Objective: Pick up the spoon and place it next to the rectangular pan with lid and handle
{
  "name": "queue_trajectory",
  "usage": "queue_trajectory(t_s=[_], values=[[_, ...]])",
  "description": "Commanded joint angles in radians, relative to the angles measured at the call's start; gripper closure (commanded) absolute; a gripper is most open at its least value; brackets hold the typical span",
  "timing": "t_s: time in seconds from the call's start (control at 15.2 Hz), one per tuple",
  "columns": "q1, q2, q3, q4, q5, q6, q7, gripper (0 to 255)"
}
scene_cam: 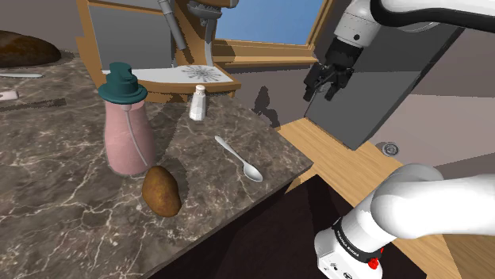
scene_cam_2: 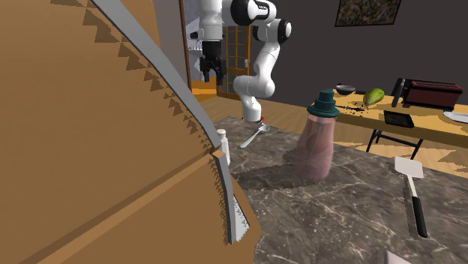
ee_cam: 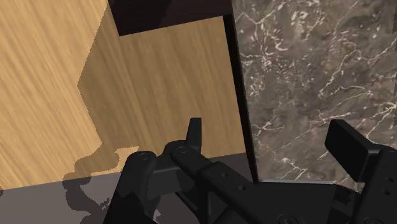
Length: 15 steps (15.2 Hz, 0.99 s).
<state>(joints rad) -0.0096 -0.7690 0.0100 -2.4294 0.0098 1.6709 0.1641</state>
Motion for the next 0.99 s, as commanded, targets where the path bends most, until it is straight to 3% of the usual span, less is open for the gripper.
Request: queue_trajectory(t_s=[0.0, 0.46, 0.92], values=[[0.0, 0.0, 0.0, 0.0, 0.0, 0.0, 0.0, 0], [0.071, -0.039, 0.132, -0.148, 0.113, 0.197, 0.137, 0], [0.144, 0.012, 0.29, -0.229, 0.218, 0.427, 0.278, 0]])
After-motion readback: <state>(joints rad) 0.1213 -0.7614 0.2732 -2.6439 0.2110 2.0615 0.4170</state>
